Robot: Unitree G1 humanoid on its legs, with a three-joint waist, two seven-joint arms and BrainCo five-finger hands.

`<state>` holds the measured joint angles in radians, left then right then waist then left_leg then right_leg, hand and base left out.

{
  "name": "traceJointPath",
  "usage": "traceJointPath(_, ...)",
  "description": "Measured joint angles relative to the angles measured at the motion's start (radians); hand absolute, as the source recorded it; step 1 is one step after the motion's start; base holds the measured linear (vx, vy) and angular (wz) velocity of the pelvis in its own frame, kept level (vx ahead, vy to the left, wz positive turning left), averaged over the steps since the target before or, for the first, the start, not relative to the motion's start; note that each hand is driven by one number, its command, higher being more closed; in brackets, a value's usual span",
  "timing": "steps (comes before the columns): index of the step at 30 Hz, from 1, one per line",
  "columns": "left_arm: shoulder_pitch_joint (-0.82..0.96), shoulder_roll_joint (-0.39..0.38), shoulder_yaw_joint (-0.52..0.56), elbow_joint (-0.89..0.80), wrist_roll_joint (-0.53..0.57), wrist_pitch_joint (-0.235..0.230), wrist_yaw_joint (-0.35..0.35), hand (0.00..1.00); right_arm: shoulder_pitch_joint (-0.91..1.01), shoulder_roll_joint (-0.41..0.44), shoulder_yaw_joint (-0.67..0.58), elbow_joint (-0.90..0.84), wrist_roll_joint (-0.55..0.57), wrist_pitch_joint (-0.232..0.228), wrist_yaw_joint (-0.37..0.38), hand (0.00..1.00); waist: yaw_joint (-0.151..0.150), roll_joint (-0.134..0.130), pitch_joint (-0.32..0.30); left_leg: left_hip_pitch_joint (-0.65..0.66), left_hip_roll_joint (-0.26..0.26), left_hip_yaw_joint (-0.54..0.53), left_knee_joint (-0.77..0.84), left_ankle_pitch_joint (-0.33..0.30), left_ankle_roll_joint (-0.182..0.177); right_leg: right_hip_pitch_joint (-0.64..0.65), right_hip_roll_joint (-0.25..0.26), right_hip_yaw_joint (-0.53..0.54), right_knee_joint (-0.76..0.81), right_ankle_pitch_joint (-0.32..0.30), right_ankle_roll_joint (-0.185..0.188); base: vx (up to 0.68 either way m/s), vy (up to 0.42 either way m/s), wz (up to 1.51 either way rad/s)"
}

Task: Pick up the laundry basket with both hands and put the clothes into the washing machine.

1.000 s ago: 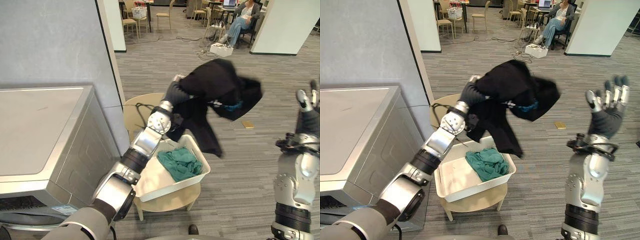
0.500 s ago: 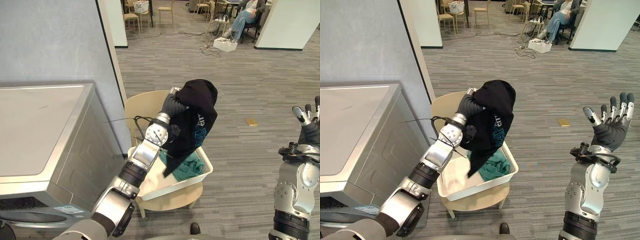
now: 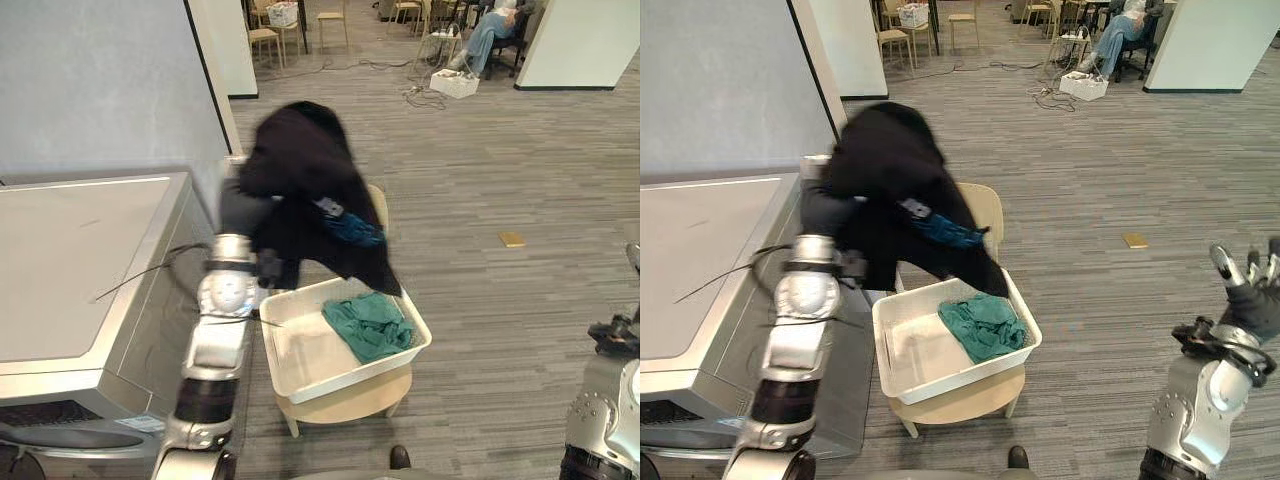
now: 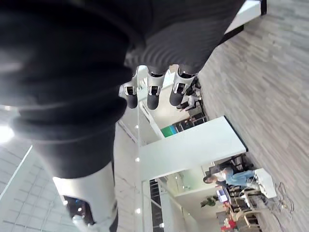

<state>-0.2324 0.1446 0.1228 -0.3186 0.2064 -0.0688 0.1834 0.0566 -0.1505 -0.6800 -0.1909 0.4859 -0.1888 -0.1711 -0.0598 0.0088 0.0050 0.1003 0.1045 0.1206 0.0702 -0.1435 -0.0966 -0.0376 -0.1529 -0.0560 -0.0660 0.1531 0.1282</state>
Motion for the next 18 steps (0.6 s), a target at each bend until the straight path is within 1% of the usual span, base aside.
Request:
traceJointPath(1, 0.037, 0.002, 0.071, -0.042, 0.000, -0.009, 0.006, 1.00, 0.017, 0.012, -0.023, 0.000, -0.012, 0.000, 0.001, 0.00, 0.003, 0.001, 0.000, 0.000, 0.000, -0.001, 0.000, 0.000, 0.000, 0.000, 0.000, -0.001, 0.001, 0.000, 0.000, 0.00, 0.000, 0.00)
traceJointPath(2, 0.057, 0.003, 0.108, -0.062, -0.001, -0.014, 0.013, 1.00, 0.027, 0.019, -0.038, 0.000, -0.017, 0.000, 0.001, 0.00, 0.004, 0.001, 0.000, 0.000, 0.000, -0.001, 0.000, 0.000, 0.000, 0.000, 0.000, -0.001, 0.001, -0.001, 0.000, 0.00, 0.000, 0.00)
traceJointPath(3, 0.095, 0.004, 0.187, -0.100, -0.002, -0.021, 0.023, 1.00, 0.047, 0.034, -0.068, 0.000, -0.025, 0.000, 0.001, 0.00, 0.006, 0.002, -0.001, 0.000, 0.000, -0.003, -0.001, 0.000, 0.000, 0.001, -0.001, -0.002, 0.001, -0.001, -0.001, 0.00, 0.000, 0.05)
traceJointPath(4, 0.132, 0.004, 0.270, -0.131, -0.002, -0.030, 0.044, 1.00, 0.074, 0.048, -0.100, 0.000, -0.026, 0.000, 0.001, 0.00, 0.010, 0.003, -0.001, 0.000, 0.000, -0.006, -0.001, 0.000, 0.000, 0.002, -0.001, -0.005, 0.001, -0.002, -0.001, 0.00, 0.000, 0.06)
traceJointPath(5, 0.150, 0.004, 0.310, -0.145, -0.002, -0.031, 0.054, 1.00, 0.085, 0.058, -0.117, 0.000, -0.026, 0.000, 0.001, 0.00, 0.011, 0.003, -0.002, 0.000, 0.000, -0.008, -0.001, 0.000, 0.000, 0.004, -0.001, -0.007, 0.001, -0.003, -0.002, 0.00, 0.000, 0.10)
traceJointPath(7, 0.229, 0.004, 0.446, -0.191, -0.001, -0.034, 0.094, 1.00, 0.132, 0.104, -0.179, 0.000, -0.026, 0.000, 0.001, 0.00, 0.017, 0.007, -0.005, 0.003, 0.000, -0.016, -0.003, 0.000, 0.000, 0.013, -0.004, -0.022, 0.001, -0.007, -0.002, 0.00, -0.001, 0.14)
traceJointPath(9, 0.282, 0.004, 0.521, -0.213, 0.002, -0.037, 0.116, 1.00, 0.166, 0.131, -0.213, 0.000, -0.026, 0.000, 0.000, 0.00, 0.020, 0.013, -0.016, 0.002, 0.000, -0.018, -0.005, 0.000, 0.000, 0.015, -0.005, -0.026, 0.001, -0.010, -0.001, 0.00, -0.004, 0.11)
traceJointPath(11, 0.376, -0.005, 0.639, -0.244, 0.007, -0.038, 0.160, 1.00, 0.220, 0.180, -0.236, 0.000, -0.025, 0.000, 0.000, 0.00, 0.026, 0.022, -0.029, 0.003, 0.001, -0.019, -0.006, 0.000, 0.000, 0.017, -0.006, -0.031, 0.004, -0.013, -0.002, 0.00, -0.011, 0.07)
traceJointPath(13, 0.409, -0.022, 0.676, -0.254, 0.007, -0.039, 0.174, 1.00, 0.248, 0.204, -0.236, -0.001, -0.025, 0.000, 0.000, 0.00, 0.030, 0.026, -0.035, 0.003, 0.001, -0.022, -0.004, 0.000, 0.000, 0.018, -0.007, -0.035, 0.011, -0.019, -0.002, -0.01, -0.013, 0.10)
traceJointPath(15, 0.466, -0.076, 0.716, -0.277, 0.006, -0.039, 0.199, 1.00, 0.307, 0.248, -0.230, -0.014, -0.024, 0.003, 0.001, 0.00, 0.039, 0.031, -0.043, 0.012, 0.007, -0.028, -0.001, -0.007, 0.003, 0.039, -0.008, -0.059, 0.017, -0.035, -0.004, -0.03, -0.021, 0.20)
traceJointPath(16, 0.492, -0.101, 0.728, -0.281, 0.006, -0.039, 0.209, 1.00, 0.332, 0.262, -0.229, -0.029, -0.024, 0.003, 0.001, 0.00, 0.047, 0.029, -0.047, 0.013, 0.011, -0.026, 0.006, -0.014, 0.004, 0.041, -0.007, -0.062, 0.026, -0.042, -0.005, -0.03, -0.025, 0.16)
traceJointPath(17, 0.530, -0.136, 0.756, -0.282, 0.001, -0.037, 0.217, 1.00, 0.360, 0.270, -0.227, -0.043, -0.024, 0.006, 0.001, 0.00, 0.048, 0.041, -0.056, 0.014, 0.018, -0.028, 0.012, -0.023, 0.008, 0.046, -0.007, -0.072, 0.033, -0.051, -0.006, -0.01, -0.020, 0.11)
traceJointPath(18, 0.548, -0.151, 0.769, -0.282, 0.000, -0.036, 0.224, 1.00, 0.373, 0.273, -0.227, -0.048, -0.024, 0.007, 0.000, 0.00, 0.049, 0.040, -0.061, 0.014, 0.019, -0.030, 0.015, -0.028, 0.009, 0.049, -0.006, -0.076, 0.034, -0.057, -0.003, 0.00, -0.019, 0.13)
